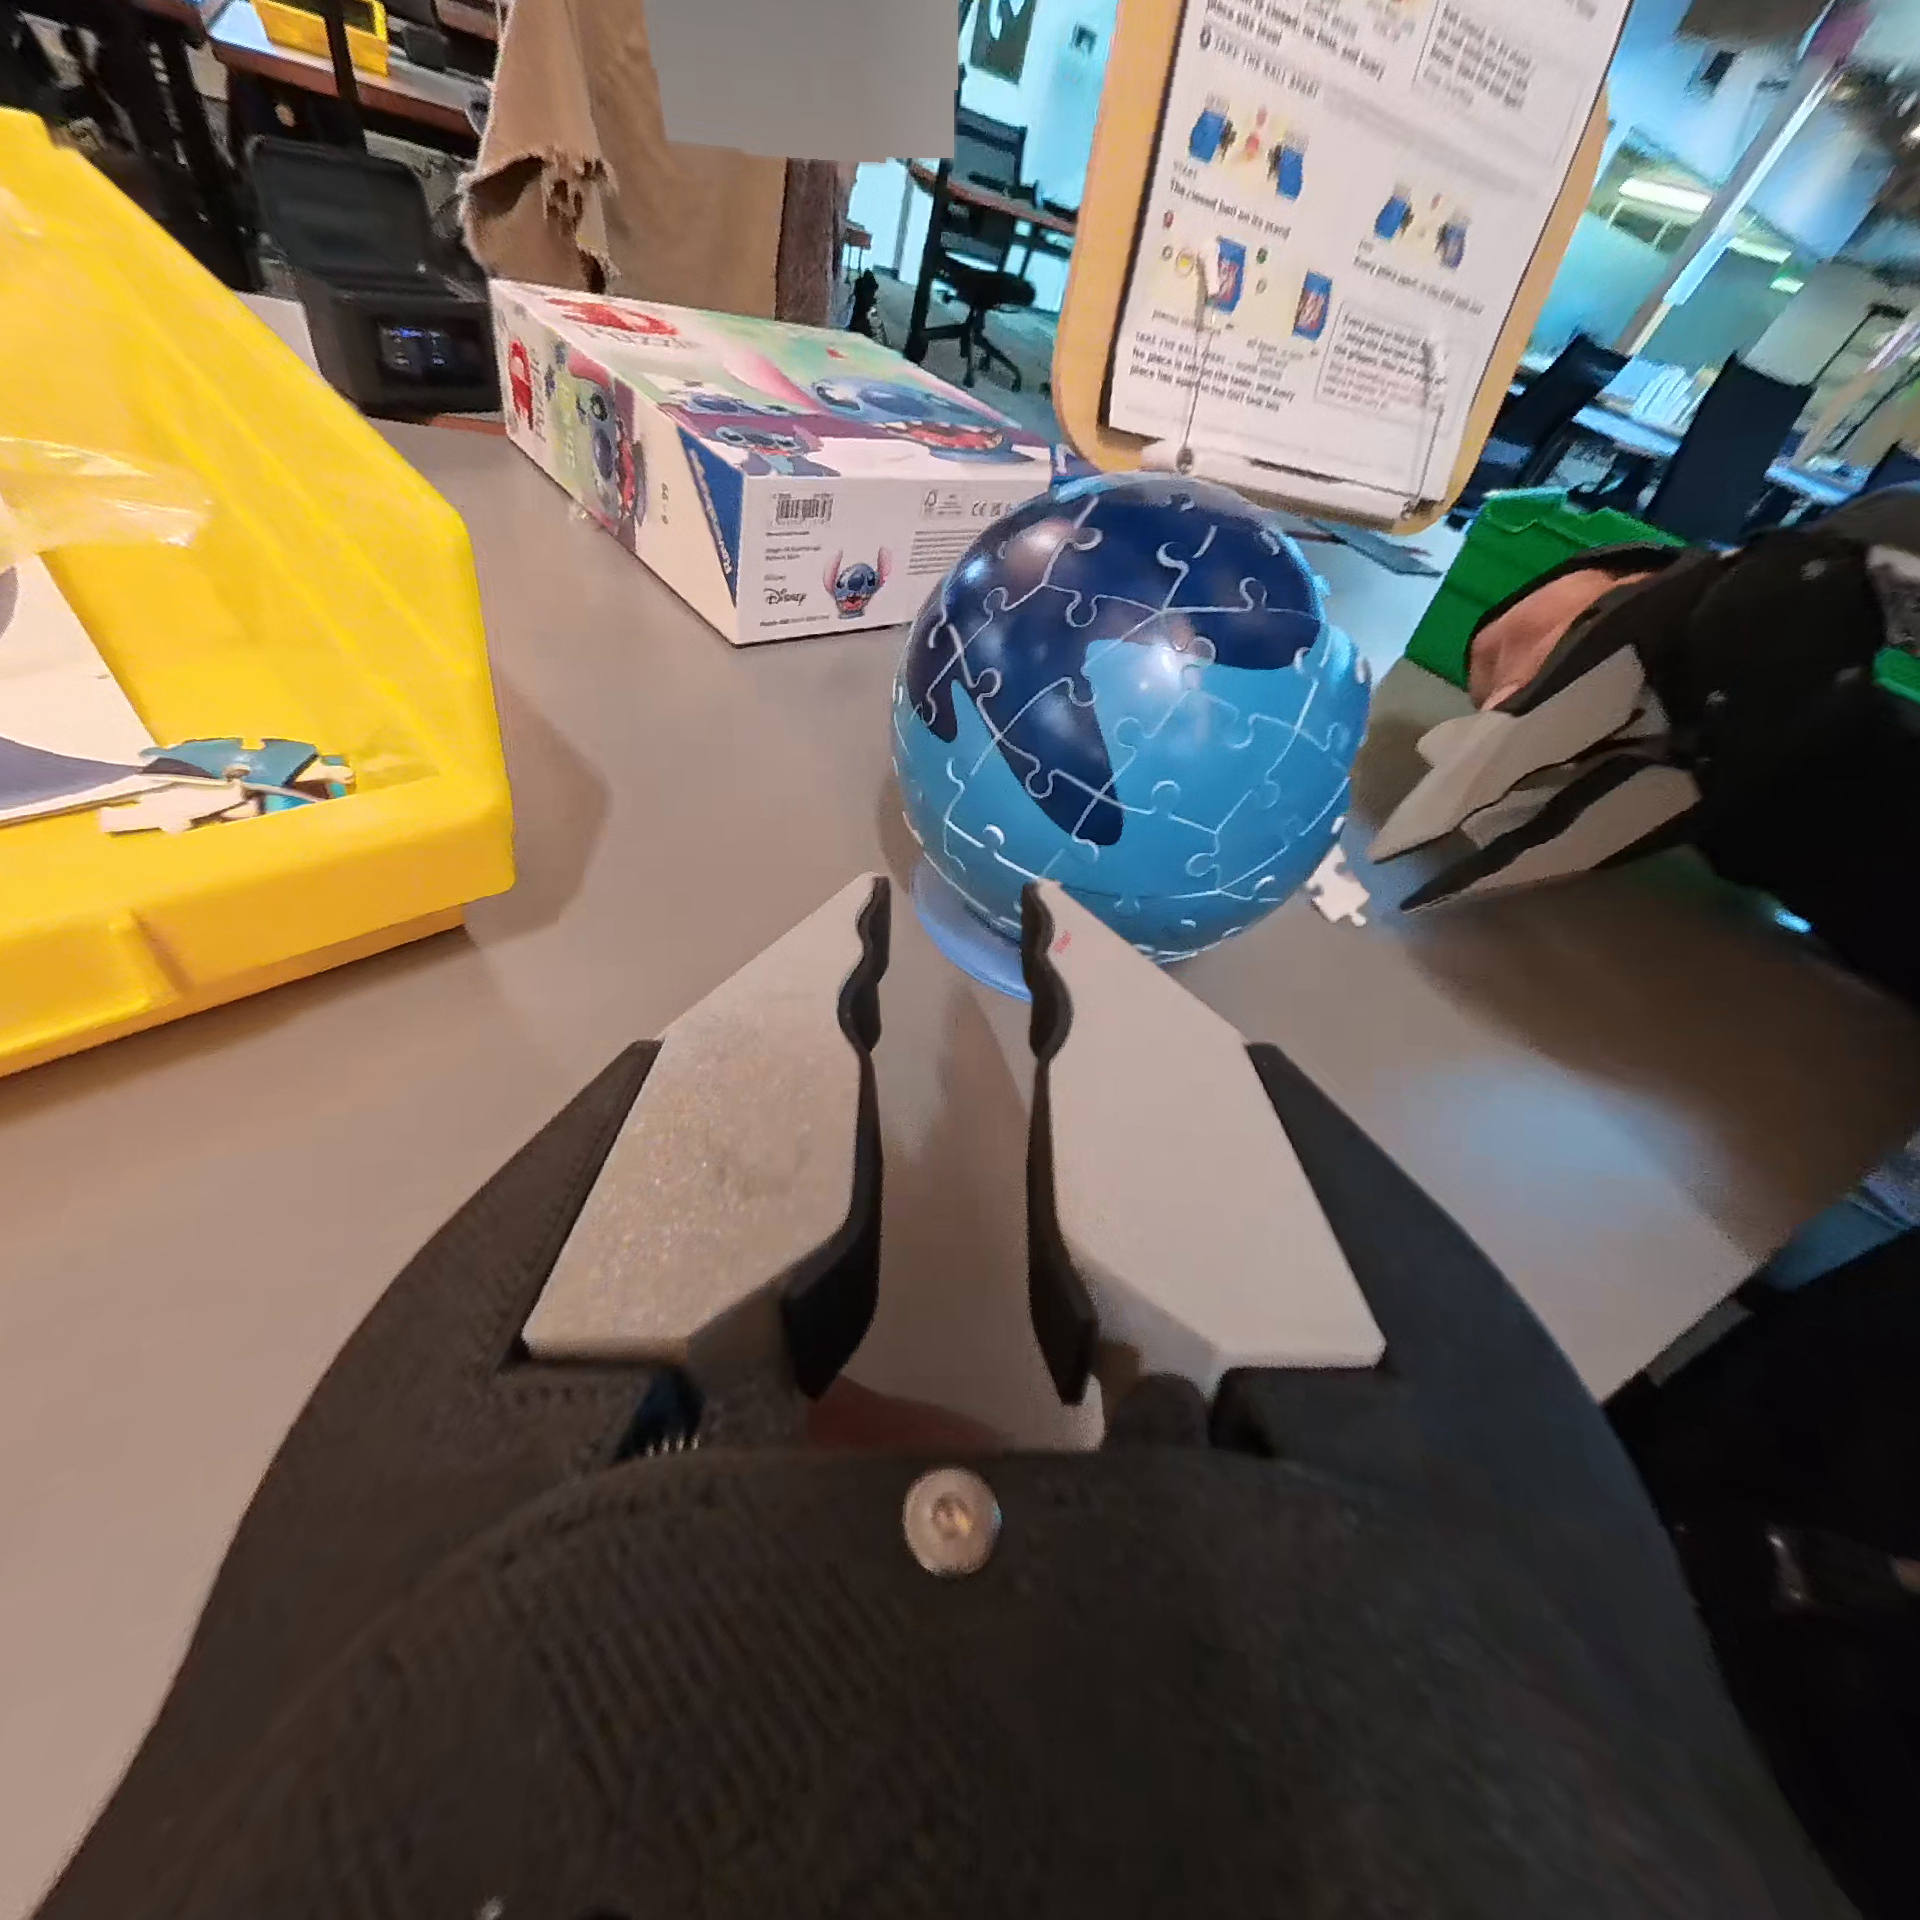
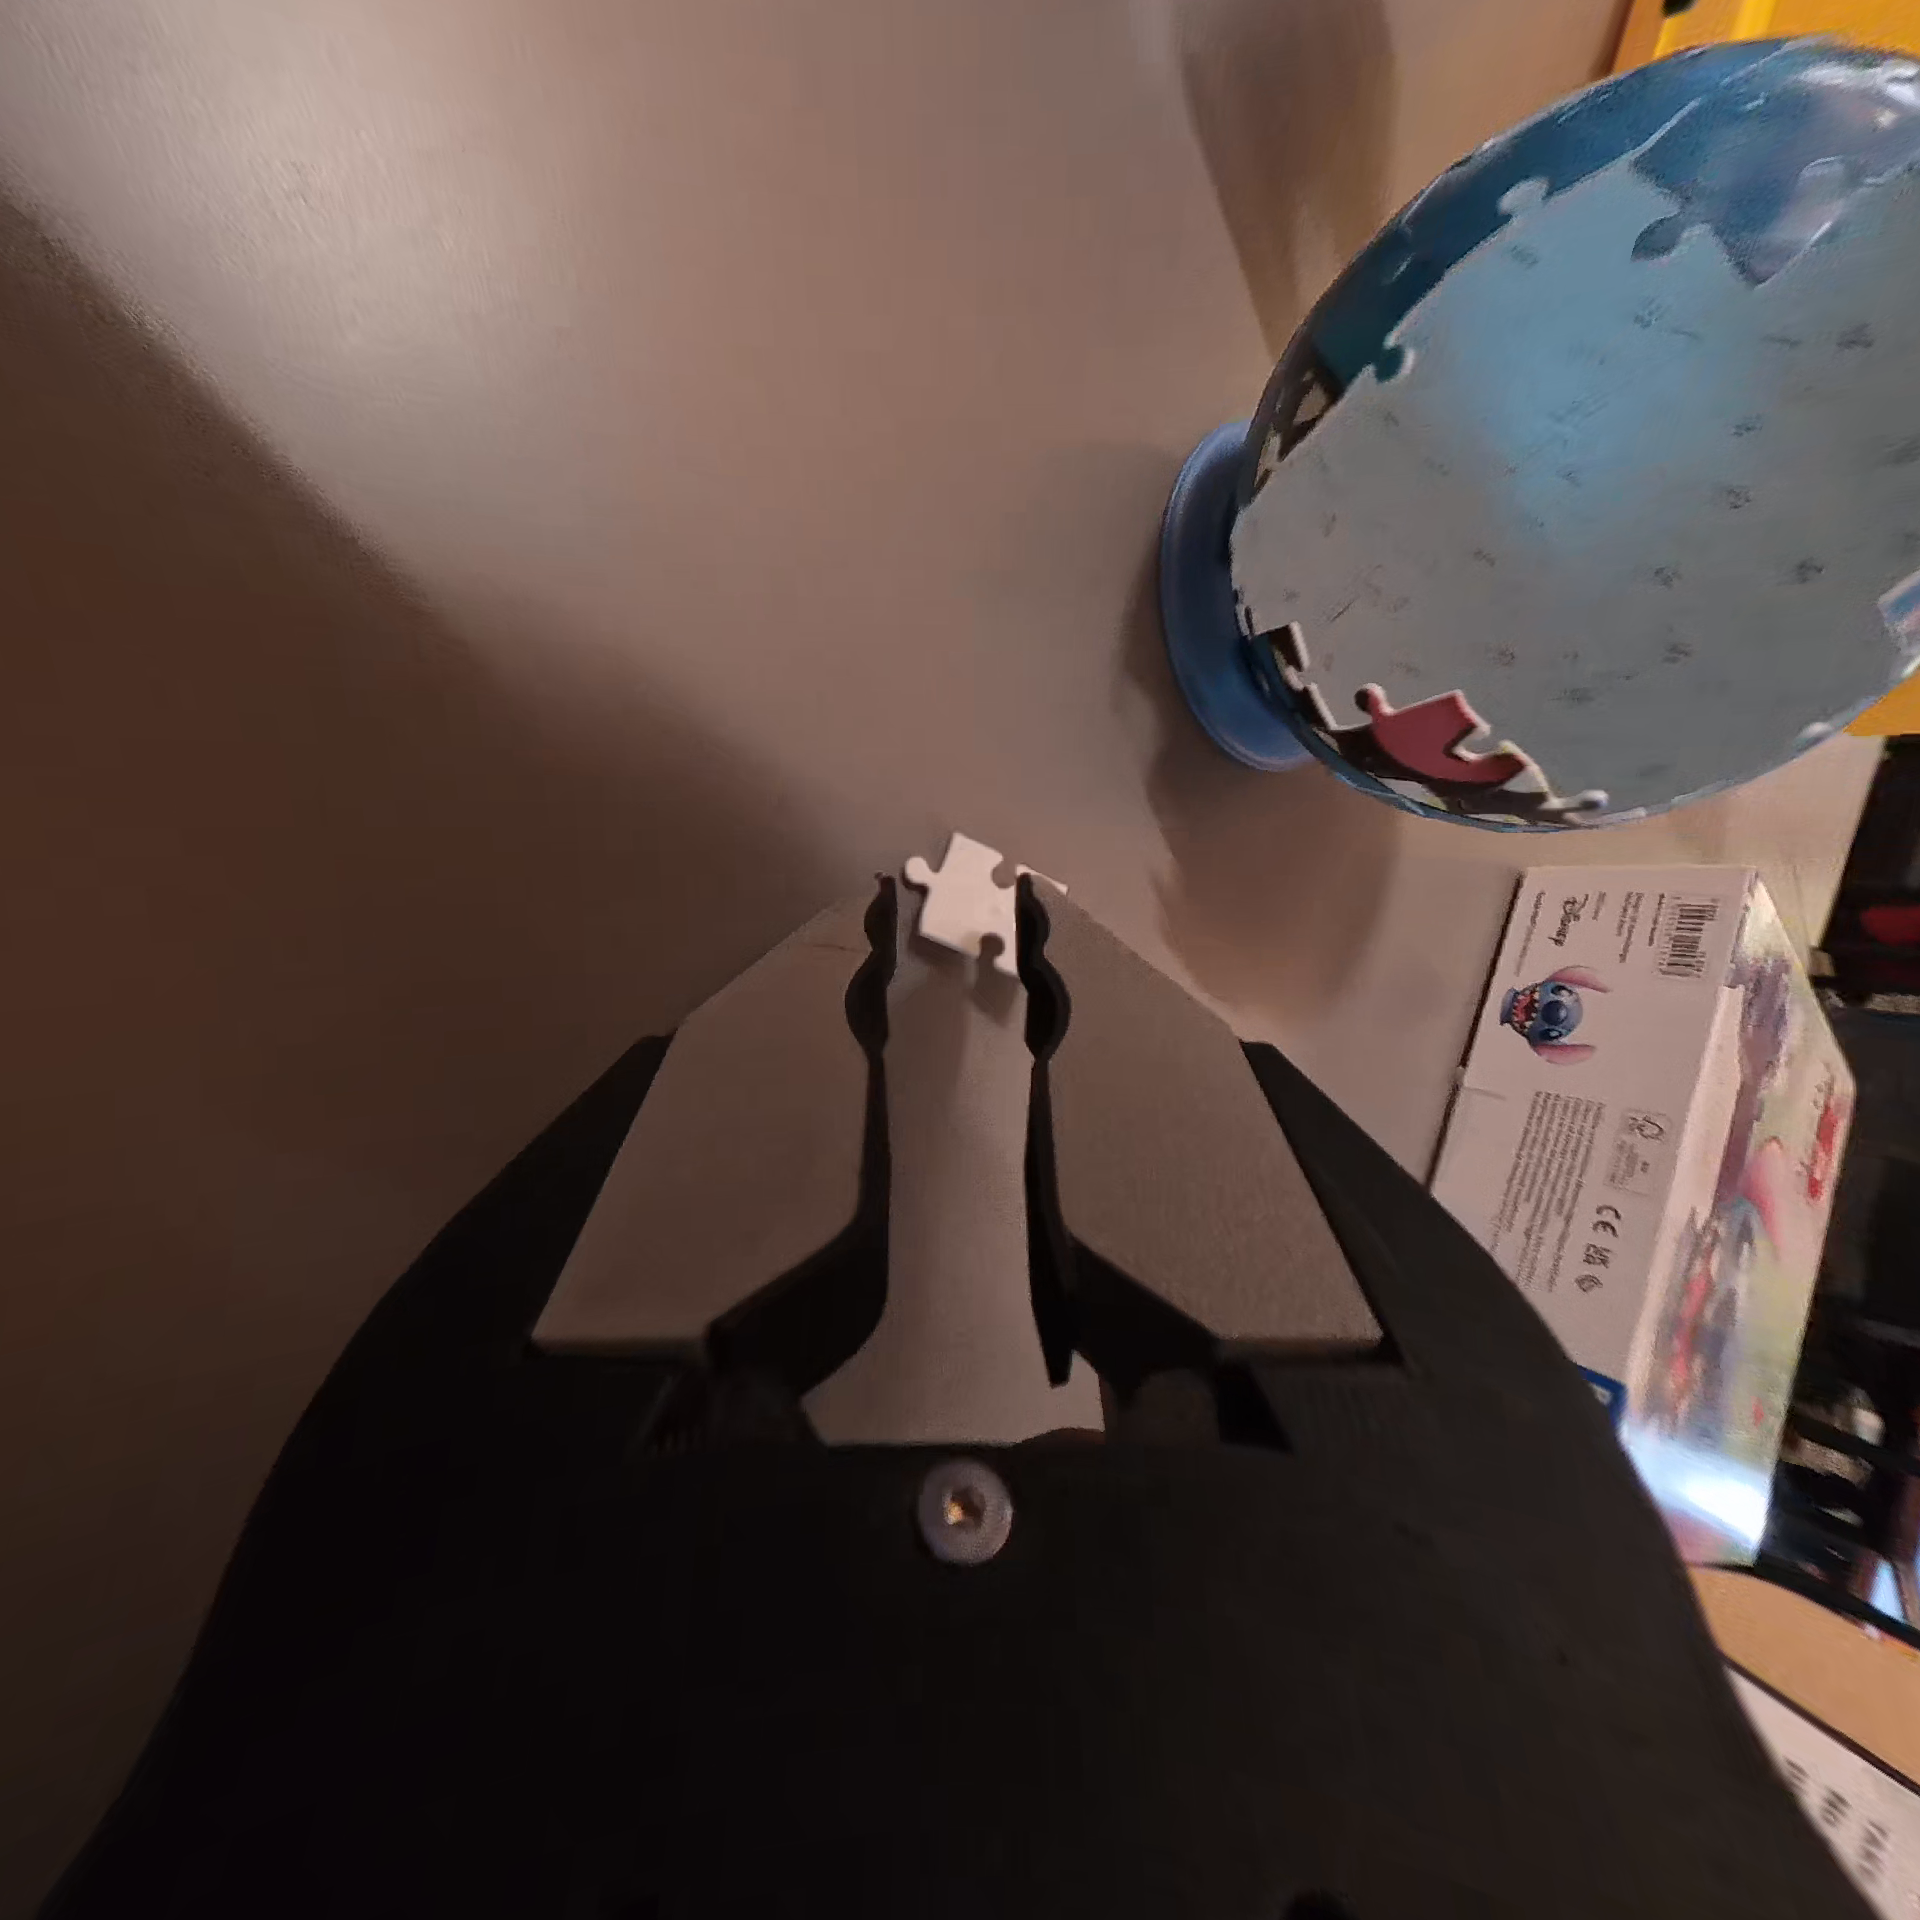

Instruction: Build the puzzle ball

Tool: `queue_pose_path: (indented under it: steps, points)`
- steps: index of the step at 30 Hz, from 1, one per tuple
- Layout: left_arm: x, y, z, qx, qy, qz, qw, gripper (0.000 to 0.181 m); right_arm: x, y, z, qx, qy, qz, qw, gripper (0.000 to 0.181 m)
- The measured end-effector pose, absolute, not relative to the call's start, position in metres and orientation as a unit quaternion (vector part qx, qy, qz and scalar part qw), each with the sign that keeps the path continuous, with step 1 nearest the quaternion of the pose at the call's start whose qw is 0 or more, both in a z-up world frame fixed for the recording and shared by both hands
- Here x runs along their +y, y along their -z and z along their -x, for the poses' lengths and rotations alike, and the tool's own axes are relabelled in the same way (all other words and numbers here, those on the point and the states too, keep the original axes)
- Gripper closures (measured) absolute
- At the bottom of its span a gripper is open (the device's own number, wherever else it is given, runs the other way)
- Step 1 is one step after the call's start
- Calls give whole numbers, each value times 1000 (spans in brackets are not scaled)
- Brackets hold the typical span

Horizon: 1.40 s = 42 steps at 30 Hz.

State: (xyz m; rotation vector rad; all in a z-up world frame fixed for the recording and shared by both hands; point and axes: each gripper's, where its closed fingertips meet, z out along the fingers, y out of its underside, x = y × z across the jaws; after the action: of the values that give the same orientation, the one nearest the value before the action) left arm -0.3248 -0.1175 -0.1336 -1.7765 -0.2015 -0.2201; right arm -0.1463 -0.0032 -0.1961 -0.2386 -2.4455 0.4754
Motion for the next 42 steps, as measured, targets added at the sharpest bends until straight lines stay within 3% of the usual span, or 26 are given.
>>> queue_pose_path:
  steps: [6,13,17,19,21,24,26,29,32,38,42]
  points:
    - [-125,133,314,-86,115,767,625,158,1,187,143,-925,-207,106,301,164]
    - [-123,143,297,-61,86,789,605,155,16,122,165,-852,-364,182,329,163]
    - [-114,143,280,-62,125,792,594,128,32,83,205,-760,-491,277,323,160]
    - [-108,141,280,-77,134,787,597,116,53,77,236,-713,-515,364,306,150]
    - [-105,141,279,-93,150,783,596,112,65,84,261,-689,-519,435,260,148]
    - [-103,139,279,-128,202,763,600,104,54,95,283,-676,-532,482,166,129]
    - [-100,135,284,-167,249,738,605,96,36,96,289,-665,-560,487,78,106]
    - [-93,133,287,-214,314,705,599,85,15,88,291,-635,-602,481,-55,98]
    - [-85,142,282,-238,350,714,558,74,12,92,295,-615,-602,492,-133,90]
    - [-76,136,274,-251,400,700,536,87,7,117,291,-629,-563,503,-183,80]
    - [-71,141,281,-252,373,711,540,98,-3,125,287,-639,-555,490,-206,86]
